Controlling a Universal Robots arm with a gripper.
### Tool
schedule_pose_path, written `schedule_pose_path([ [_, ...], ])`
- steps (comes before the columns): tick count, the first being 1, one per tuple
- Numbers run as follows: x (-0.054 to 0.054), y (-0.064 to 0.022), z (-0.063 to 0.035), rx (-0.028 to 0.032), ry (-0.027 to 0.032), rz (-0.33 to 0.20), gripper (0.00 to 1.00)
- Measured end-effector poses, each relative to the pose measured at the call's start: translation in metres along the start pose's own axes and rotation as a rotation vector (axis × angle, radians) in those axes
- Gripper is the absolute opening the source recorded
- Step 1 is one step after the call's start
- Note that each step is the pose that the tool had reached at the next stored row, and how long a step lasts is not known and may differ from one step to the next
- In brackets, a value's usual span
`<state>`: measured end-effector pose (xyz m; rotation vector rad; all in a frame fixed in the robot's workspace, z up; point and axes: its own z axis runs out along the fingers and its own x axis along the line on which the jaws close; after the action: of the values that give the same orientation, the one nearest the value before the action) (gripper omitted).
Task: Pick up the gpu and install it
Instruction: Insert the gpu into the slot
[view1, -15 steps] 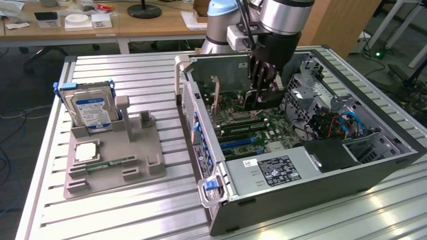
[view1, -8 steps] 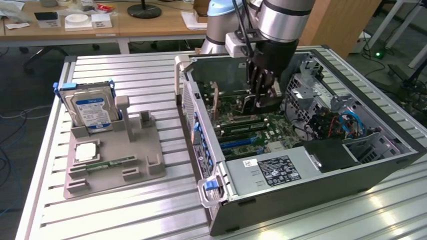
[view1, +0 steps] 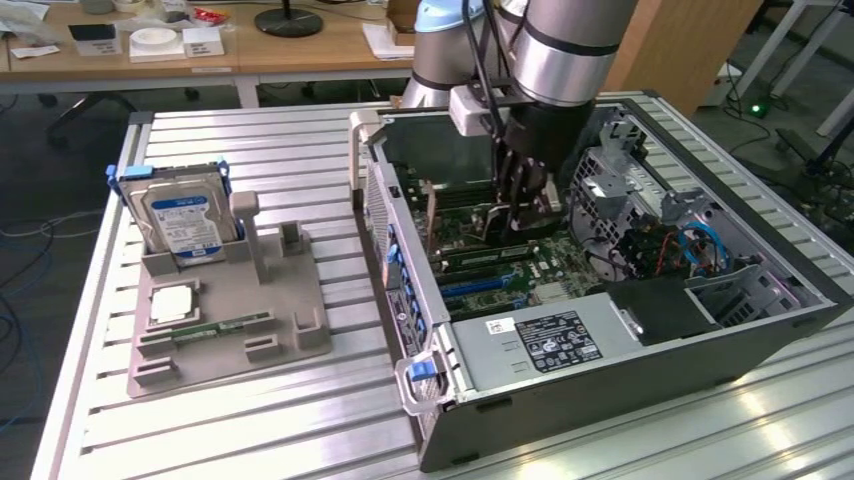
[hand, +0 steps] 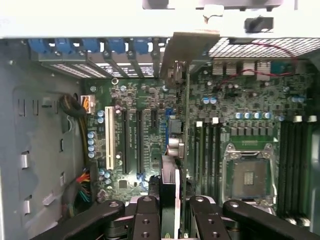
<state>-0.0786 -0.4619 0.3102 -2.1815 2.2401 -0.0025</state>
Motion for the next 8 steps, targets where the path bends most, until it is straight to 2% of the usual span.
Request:
schedule_pose_path([
  [8, 0.000, 0.0002, 0.0144, -0.0001, 0.0003, 0.000, 0.27],
])
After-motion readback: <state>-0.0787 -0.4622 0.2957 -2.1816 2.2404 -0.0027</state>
